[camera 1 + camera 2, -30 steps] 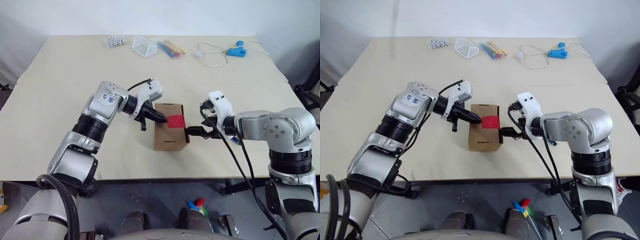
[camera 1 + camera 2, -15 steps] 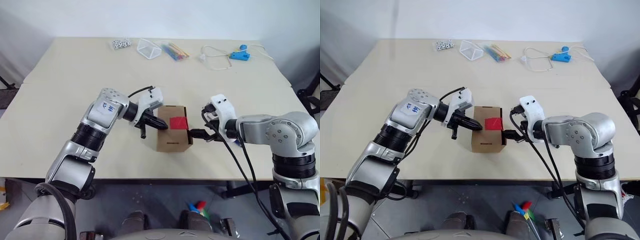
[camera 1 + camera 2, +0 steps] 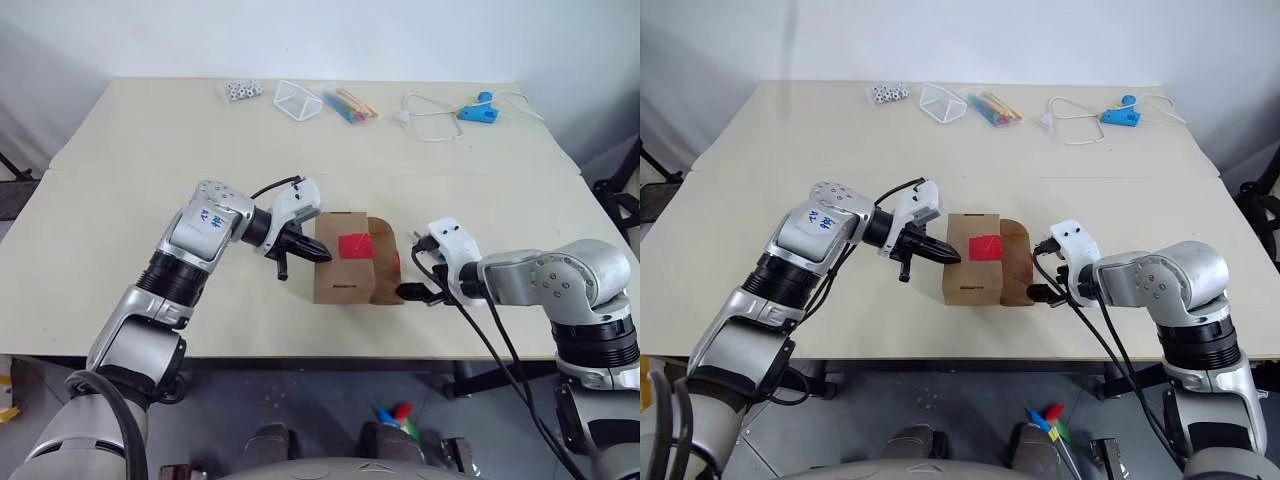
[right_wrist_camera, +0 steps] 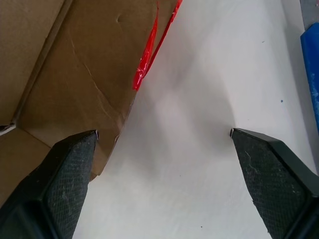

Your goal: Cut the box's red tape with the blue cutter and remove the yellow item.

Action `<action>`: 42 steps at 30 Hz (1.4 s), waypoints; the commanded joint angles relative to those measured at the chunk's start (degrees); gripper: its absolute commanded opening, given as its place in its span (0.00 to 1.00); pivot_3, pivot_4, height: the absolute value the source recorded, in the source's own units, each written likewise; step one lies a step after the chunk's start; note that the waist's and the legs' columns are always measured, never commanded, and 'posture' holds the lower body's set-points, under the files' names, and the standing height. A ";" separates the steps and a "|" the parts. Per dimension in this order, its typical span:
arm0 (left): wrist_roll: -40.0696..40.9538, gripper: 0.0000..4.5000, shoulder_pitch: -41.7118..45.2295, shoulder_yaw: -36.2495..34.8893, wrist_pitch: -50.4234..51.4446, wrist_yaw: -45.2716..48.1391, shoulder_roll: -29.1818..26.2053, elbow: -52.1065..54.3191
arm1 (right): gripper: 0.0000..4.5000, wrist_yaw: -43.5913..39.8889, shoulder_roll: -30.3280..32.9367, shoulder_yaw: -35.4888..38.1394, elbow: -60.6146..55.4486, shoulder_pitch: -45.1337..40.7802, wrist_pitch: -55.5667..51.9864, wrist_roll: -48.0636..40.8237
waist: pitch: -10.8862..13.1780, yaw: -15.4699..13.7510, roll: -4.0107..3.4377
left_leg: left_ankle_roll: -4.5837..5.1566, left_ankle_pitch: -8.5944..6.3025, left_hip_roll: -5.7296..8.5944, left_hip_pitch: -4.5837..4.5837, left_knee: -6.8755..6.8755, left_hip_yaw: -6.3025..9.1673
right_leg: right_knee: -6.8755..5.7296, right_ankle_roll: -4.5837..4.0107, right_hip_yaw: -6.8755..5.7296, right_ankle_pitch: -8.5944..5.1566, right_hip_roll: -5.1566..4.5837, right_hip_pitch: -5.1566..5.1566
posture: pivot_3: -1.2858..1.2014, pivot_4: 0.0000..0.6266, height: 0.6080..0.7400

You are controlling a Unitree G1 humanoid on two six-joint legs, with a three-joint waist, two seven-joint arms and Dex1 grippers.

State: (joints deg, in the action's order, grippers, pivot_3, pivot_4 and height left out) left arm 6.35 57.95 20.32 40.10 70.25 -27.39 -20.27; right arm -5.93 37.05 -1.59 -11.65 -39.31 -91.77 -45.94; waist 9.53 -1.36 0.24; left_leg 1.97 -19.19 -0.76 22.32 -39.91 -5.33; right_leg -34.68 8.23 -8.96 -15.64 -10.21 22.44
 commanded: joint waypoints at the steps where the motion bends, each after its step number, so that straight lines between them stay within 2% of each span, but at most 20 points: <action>1: -2.21 0.00 -1.45 2.90 0.48 -0.79 0.82 -2.44 | 0.99 -2.66 -3.11 3.63 -1.71 -0.67 -0.71 -0.32 | 0.00 0.02 0.00 | 0.00 0.00 -0.01 0.00 -0.01 -0.01 | 0.00 0.00 0.00 0.00 0.00 0.00 | 0.52 0.24 1.00; 5: -2.38 0.00 -1.49 2.98 0.03 -0.55 0.65 -2.62 | 0.99 -3.40 -6.36 7.38 0.29 -0.95 -0.73 -0.14 | 0.01 -0.07 -0.01 | 0.01 0.00 0.00 0.02 -0.04 0.00 | -0.01 0.00 0.00 0.00 -0.01 0.01 | 0.52 0.24 1.00; 11: -2.33 0.00 -2.61 2.81 0.85 -0.27 -0.75 -1.23 | 0.99 -8.46 -3.86 8.57 2.30 1.03 -0.37 0.80 | 0.02 0.07 -0.04 | 0.05 -0.01 0.03 0.05 -0.02 -0.01 | 0.00 0.00 0.00 0.00 -0.05 0.04 | 0.52 0.24 1.00; 20: -2.06 0.00 -4.28 2.98 3.24 -0.29 -3.08 2.04 | 0.99 -18.02 -4.03 12.30 10.06 3.18 1.33 0.16 | 0.03 1.18 -0.05 | 0.04 -0.01 0.00 0.00 0.06 -0.05 | 0.00 0.00 0.00 0.00 -0.02 0.05 | 0.52 0.24 1.00; 27: -1.71 0.00 -4.99 3.37 4.65 0.27 -4.66 4.60 | 0.99 -24.32 -6.43 10.44 20.47 -0.60 6.15 1.57 | 0.02 2.05 -0.05 | 0.01 0.00 -0.05 -0.17 0.21 -0.13 | 0.00 0.00 0.04 0.00 0.00 0.01 | 0.52 0.24 1.00; 37: -1.45 0.00 -5.43 4.09 6.16 1.50 -7.16 8.13 | 0.99 -33.36 -7.85 3.01 35.23 -7.91 16.11 7.79 | 0.02 3.20 -0.06 | -0.05 0.03 -0.08 -0.21 0.23 -0.15 | -0.04 -0.01 0.09 -0.01 0.02 0.02 | 0.52 0.24 1.00; 42: -1.29 0.00 -5.49 4.20 6.53 1.56 -7.94 8.97 | 0.99 -36.67 -9.24 0.43 38.92 -10.17 18.06 9.99 | 0.02 3.44 -0.07 | -0.08 0.05 -0.12 -0.26 0.27 -0.20 | -0.05 -0.02 0.15 -0.01 0.07 0.03 | 0.52 0.24 1.00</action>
State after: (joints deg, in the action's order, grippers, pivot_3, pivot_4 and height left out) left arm 6.42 55.19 20.76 45.04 70.87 -34.56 -10.88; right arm -42.19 28.66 0.69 25.53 -49.75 -74.12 -37.48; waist 9.55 2.08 0.17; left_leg 1.88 -19.14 -0.90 22.06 -39.64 -5.53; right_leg -34.73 8.21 -8.80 -15.65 -10.13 22.48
